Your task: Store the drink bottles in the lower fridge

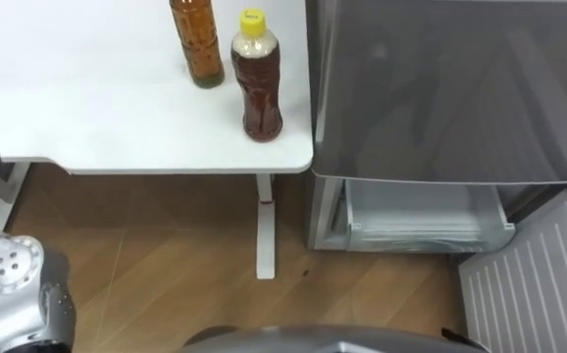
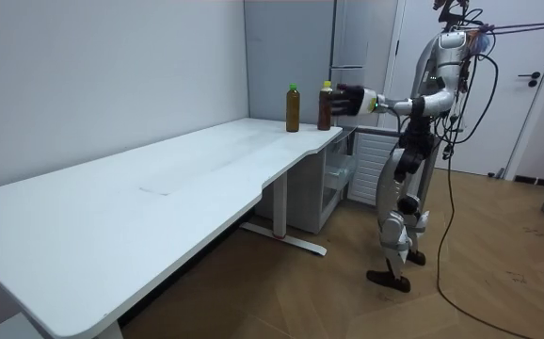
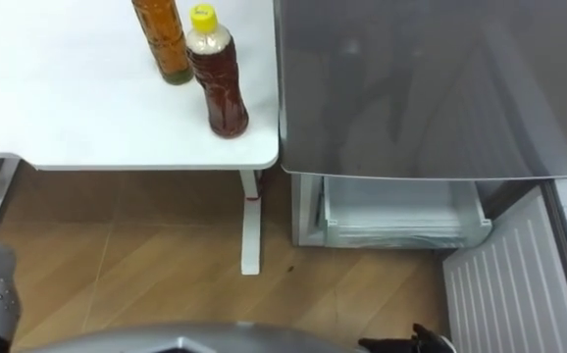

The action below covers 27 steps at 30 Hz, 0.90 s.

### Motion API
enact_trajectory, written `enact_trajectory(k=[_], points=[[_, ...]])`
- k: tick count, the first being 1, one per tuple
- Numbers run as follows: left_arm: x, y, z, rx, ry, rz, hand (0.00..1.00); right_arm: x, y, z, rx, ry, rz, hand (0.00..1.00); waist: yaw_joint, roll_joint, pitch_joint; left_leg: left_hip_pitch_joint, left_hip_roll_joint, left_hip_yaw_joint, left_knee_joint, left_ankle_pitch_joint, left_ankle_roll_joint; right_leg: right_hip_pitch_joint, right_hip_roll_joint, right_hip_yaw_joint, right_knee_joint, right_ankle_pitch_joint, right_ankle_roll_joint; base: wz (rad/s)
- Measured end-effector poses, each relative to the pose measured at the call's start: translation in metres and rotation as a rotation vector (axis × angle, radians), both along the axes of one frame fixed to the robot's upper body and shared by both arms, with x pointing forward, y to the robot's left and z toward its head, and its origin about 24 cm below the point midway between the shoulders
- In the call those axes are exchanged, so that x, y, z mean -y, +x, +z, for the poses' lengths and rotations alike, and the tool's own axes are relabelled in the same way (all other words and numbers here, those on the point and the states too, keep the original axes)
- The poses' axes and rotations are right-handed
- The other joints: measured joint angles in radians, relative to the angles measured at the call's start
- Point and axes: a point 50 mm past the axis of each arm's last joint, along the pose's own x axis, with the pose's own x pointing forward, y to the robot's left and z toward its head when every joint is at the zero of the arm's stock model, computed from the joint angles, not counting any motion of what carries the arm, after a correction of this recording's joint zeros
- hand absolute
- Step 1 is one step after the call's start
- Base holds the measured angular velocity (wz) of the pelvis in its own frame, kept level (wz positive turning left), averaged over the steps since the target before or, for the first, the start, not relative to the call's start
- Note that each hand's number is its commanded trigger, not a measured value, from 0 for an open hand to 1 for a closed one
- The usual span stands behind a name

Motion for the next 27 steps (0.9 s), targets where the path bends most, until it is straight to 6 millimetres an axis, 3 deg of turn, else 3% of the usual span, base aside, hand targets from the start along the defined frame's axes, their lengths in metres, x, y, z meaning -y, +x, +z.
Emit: enact_trajectory(k=[3, 8, 11, 13, 23, 27], points=[[0.004, 0.006, 0.018, 0.073, 0.037, -0.047, 0.00, 0.004, -0.001, 0.001, -0.006, -0.006, 0.017, 0.00, -0.004, 0.006, 0.0009, 0.001, 0.000, -0.001, 0.000, 0.000, 0.000, 0.003, 0.000, -0.003, 0.000, 0.000, 0.000, 0.00], [0.018, 0.015, 0.055, 0.246, 0.076, -0.164, 0.00, 0.004, 0.000, 0.001, -0.012, -0.008, 0.042, 0.00, -0.011, -0.005, 0.0102, -0.011, -0.001, -0.014, 0.003, 0.001, -0.002, 0.001, 0.001, -0.022, -0.002, 0.000, 0.000, 0.08], [0.026, 0.024, 0.075, 0.326, 0.114, -0.244, 0.00, 0.003, 0.002, 0.001, -0.009, 0.003, 0.058, 0.00, -0.011, -0.007, 0.0098, -0.019, 0.000, -0.016, 0.003, 0.003, -0.004, -0.006, 0.003, -0.020, -0.002, 0.000, 0.000, 0.00], [0.032, 0.027, 0.086, 0.370, 0.144, -0.309, 0.00, 0.003, 0.002, 0.001, -0.008, 0.008, 0.059, 0.00, -0.013, -0.014, 0.0048, -0.022, 0.000, -0.012, 0.003, 0.004, -0.004, -0.016, 0.003, -0.011, -0.002, 0.000, 0.000, -0.05], [0.066, 0.038, 0.101, 0.373, 0.210, -0.655, 0.00, 0.002, 0.007, 0.001, -0.001, 0.025, 0.071, 0.00, -0.059, -0.010, 0.0070, -0.030, -0.001, -0.019, 0.001, 0.004, -0.003, -0.018, 0.004, -0.002, -0.002, 0.000, 0.000, 0.02], [0.080, 0.043, 0.103, 0.348, 0.240, -0.810, 0.00, 0.005, 0.009, 0.002, 0.011, 0.017, 0.050, 0.00, -0.082, 0.004, 0.0065, -0.023, 0.000, -0.014, -0.001, 0.004, -0.004, -0.020, 0.004, 0.003, -0.002, 0.000, 0.000, -0.03]])
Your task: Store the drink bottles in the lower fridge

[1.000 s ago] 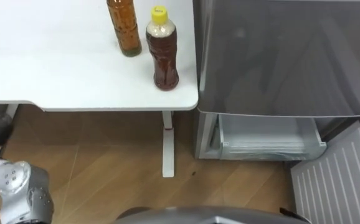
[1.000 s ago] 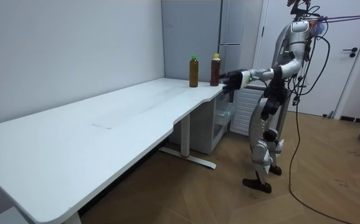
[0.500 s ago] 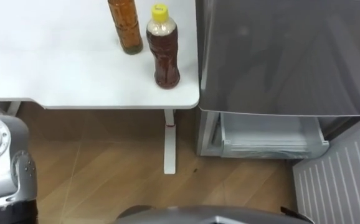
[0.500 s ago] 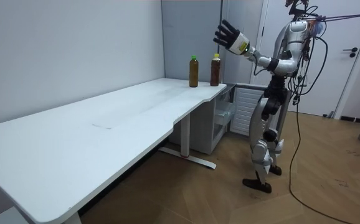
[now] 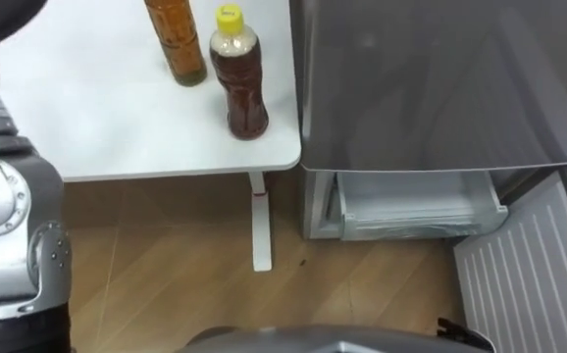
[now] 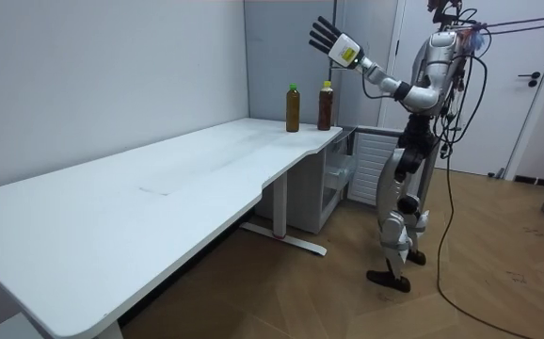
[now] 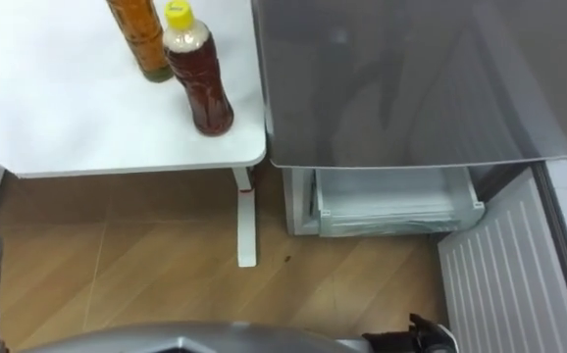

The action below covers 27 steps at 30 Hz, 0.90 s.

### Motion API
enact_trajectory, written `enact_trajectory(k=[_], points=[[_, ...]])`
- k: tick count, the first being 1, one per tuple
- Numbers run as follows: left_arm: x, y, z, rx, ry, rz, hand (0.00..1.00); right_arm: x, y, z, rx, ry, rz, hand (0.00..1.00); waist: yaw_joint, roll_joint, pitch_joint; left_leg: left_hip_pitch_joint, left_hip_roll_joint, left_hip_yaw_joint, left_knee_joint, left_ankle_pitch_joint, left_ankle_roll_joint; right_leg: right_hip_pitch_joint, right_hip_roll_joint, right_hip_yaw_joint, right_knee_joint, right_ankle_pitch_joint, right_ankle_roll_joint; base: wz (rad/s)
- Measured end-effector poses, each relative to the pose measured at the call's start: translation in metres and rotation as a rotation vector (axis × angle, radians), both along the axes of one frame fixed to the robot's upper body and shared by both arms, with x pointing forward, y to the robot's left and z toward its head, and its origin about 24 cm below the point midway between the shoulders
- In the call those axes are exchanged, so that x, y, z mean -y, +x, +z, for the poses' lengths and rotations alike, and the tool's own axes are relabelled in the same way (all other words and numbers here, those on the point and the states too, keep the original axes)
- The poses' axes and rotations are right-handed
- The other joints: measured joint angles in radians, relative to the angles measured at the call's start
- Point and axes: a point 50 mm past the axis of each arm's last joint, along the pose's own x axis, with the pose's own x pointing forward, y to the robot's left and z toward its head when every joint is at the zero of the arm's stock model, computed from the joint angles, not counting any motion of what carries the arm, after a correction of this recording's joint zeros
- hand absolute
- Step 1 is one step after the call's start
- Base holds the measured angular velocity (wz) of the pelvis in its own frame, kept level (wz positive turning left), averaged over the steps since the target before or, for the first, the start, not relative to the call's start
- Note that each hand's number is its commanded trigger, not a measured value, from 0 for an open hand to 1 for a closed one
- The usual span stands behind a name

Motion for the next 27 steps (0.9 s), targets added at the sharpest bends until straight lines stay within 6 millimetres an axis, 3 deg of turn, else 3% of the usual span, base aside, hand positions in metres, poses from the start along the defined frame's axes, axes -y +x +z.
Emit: enact_trajectory(k=[9, 20, 27], points=[[0.010, 0.005, -0.004, -0.063, 0.073, -0.153, 0.00, 0.004, -0.001, 0.001, -0.004, -0.011, -0.029, 0.00, -0.031, 0.012, -0.0036, 0.000, 0.004, 0.021, 0.004, 0.000, 0.000, -0.012, -0.001, 0.020, 0.003, 0.000, 0.000, -0.08], [0.024, 0.008, -0.006, -0.091, 0.101, -0.325, 0.00, 0.005, -0.002, 0.001, -0.048, -0.025, 0.021, 0.00, -0.037, 0.005, 0.0002, 0.003, 0.006, 0.026, -0.003, 0.000, 0.000, -0.013, 0.000, 0.028, 0.004, 0.000, 0.000, 0.00], [0.030, 0.009, -0.010, -0.117, 0.117, -0.396, 0.00, 0.003, -0.004, 0.000, -0.064, -0.014, 0.025, 0.00, -0.033, -0.011, 0.0026, 0.001, 0.007, 0.027, -0.003, 0.000, 0.000, -0.014, 0.000, 0.028, 0.005, 0.000, 0.000, 0.00]])
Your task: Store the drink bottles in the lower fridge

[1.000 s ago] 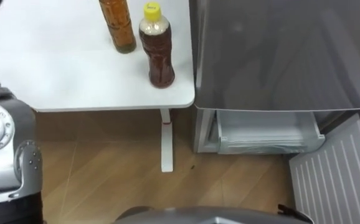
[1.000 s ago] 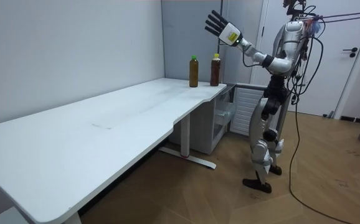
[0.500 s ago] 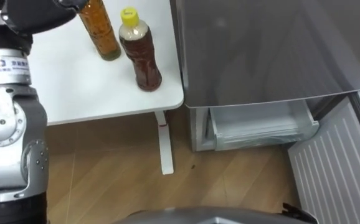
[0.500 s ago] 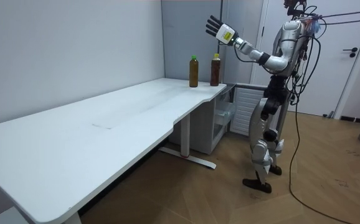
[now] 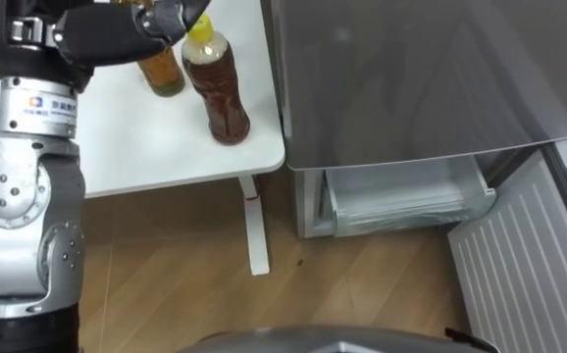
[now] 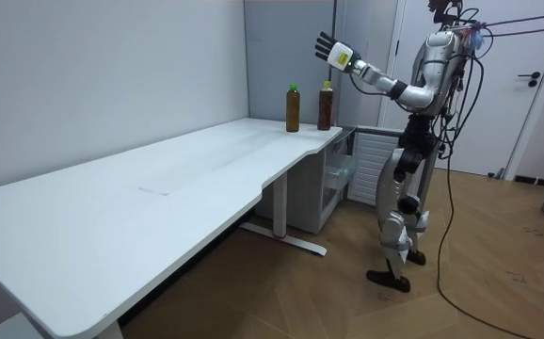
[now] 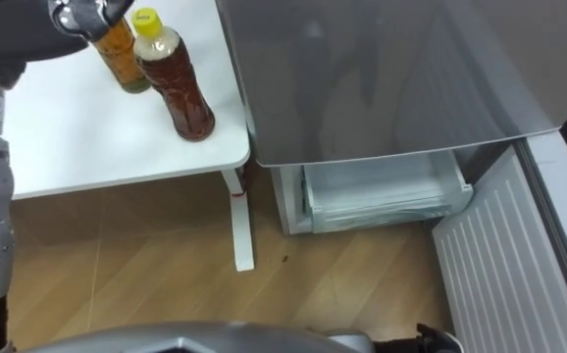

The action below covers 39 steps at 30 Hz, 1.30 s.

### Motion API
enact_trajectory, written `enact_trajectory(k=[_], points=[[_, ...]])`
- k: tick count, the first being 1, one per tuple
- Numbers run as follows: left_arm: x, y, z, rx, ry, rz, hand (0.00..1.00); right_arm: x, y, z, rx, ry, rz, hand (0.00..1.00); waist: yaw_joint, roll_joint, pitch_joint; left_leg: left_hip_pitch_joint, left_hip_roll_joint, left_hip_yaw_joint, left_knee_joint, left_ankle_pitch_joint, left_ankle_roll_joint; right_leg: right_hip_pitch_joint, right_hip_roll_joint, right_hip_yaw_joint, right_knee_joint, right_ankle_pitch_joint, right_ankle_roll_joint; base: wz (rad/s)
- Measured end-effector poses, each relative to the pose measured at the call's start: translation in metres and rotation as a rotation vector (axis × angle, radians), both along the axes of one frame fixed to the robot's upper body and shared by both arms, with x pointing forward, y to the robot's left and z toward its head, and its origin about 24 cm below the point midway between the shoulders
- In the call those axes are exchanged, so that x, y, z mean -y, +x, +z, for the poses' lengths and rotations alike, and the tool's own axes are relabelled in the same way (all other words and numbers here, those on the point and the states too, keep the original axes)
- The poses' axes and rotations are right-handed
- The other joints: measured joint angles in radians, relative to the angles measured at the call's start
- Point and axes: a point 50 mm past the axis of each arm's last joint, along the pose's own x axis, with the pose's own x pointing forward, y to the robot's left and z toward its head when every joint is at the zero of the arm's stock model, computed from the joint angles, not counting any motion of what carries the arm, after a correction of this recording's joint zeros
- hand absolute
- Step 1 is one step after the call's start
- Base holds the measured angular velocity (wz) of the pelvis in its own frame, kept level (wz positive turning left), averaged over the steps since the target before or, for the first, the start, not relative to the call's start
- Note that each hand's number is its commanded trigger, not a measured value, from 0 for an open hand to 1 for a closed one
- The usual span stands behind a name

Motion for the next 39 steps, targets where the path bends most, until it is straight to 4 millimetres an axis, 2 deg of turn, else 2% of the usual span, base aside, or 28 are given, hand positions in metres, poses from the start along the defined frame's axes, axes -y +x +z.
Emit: enact_trajectory(k=[9, 21, 39], points=[[0.011, 0.005, -0.019, -0.112, 0.013, -0.094, 0.00, 0.001, 0.000, 0.000, -0.025, -0.015, 0.019, 0.00, 0.002, 0.005, -0.0022, -0.005, 0.001, 0.002, 0.001, 0.000, 0.000, 0.000, 0.001, 0.002, 0.007, 0.000, 0.000, 0.00], [0.013, 0.005, -0.021, -0.127, 0.022, -0.116, 0.00, 0.003, -0.001, 0.001, -0.038, -0.035, 0.050, 0.00, 0.000, 0.013, -0.0055, -0.001, 0.002, 0.004, 0.004, 0.001, 0.001, -0.001, 0.001, 0.005, 0.015, 0.000, 0.000, 0.00], [0.017, 0.006, -0.022, -0.136, 0.027, -0.147, 0.00, 0.004, -0.008, 0.000, -0.110, -0.050, 0.112, 0.00, 0.002, 0.010, -0.0034, -0.002, 0.002, 0.005, 0.004, 0.003, 0.001, 0.000, 0.001, 0.005, 0.016, 0.000, 0.000, 0.00]])
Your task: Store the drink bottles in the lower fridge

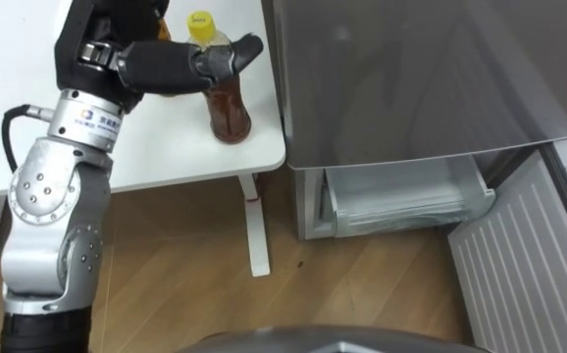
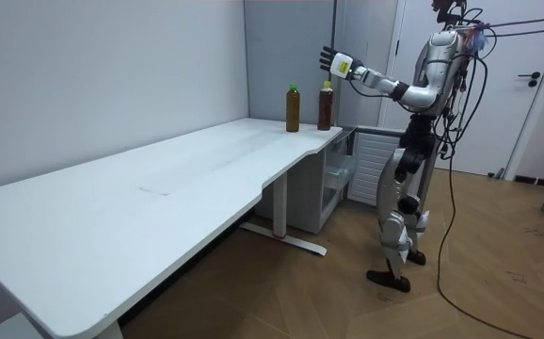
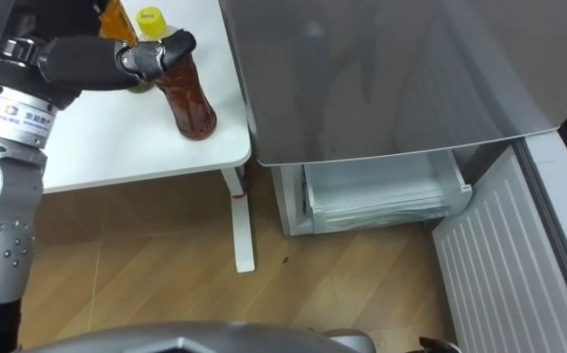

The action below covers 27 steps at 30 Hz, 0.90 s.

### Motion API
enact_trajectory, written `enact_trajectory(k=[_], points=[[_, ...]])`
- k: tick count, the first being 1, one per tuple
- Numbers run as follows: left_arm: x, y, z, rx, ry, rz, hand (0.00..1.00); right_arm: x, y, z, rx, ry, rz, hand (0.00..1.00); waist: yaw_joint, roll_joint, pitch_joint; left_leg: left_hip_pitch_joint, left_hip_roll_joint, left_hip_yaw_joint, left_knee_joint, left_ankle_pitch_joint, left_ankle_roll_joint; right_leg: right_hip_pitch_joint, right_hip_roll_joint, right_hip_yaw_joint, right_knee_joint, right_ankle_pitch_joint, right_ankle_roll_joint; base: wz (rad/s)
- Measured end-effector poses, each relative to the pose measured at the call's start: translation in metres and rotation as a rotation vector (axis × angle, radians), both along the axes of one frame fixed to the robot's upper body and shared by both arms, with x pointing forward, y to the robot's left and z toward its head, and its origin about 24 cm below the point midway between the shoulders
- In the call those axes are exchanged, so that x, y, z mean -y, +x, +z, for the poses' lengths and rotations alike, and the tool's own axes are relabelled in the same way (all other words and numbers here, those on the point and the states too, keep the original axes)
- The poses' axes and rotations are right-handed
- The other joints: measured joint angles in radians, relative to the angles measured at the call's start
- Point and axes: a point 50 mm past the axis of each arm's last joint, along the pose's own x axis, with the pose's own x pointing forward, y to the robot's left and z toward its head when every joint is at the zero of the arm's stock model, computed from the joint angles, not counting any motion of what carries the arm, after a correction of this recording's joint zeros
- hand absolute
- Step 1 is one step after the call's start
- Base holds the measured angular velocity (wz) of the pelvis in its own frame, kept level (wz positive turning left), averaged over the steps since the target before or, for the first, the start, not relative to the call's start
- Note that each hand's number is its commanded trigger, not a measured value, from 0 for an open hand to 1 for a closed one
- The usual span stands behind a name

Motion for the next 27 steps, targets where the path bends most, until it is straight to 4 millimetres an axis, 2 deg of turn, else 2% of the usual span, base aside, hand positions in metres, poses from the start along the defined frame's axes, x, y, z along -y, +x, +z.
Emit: enact_trajectory(k=[5, 12, 23, 27], points=[[0.000, 0.000, -0.001, -0.002, -0.001, 0.001, 0.00, 0.000, -0.001, 0.000, -0.006, -0.002, 0.003, 0.00, 0.000, 0.001, 0.0003, 0.000, 0.000, 0.000, 0.000, 0.000, 0.000, 0.000, 0.000, 0.000, 0.000, 0.000, 0.000, 0.00], [-0.008, -0.003, -0.024, -0.108, -0.011, 0.052, 0.00, 0.000, -0.006, -0.001, -0.029, -0.025, 0.004, 0.00, -0.002, 0.002, 0.0025, 0.001, 0.000, 0.000, 0.000, 0.000, 0.000, 0.002, 0.000, 0.000, 0.001, 0.000, 0.000, 0.00], [-0.009, -0.004, -0.026, -0.115, -0.013, 0.063, 0.00, 0.000, -0.006, -0.001, -0.033, -0.023, 0.013, 0.00, -0.003, 0.003, 0.0065, 0.001, 0.000, -0.001, -0.002, 0.000, 0.000, 0.000, 0.000, -0.002, 0.001, 0.000, 0.000, 0.00], [-0.011, -0.003, -0.032, -0.143, -0.009, 0.071, 0.00, -0.001, -0.006, -0.001, -0.035, -0.017, 0.014, 0.00, -0.003, 0.002, 0.0067, 0.001, 0.000, -0.001, -0.002, 0.000, 0.000, -0.001, 0.000, -0.003, 0.001, 0.000, 0.000, 0.00]])
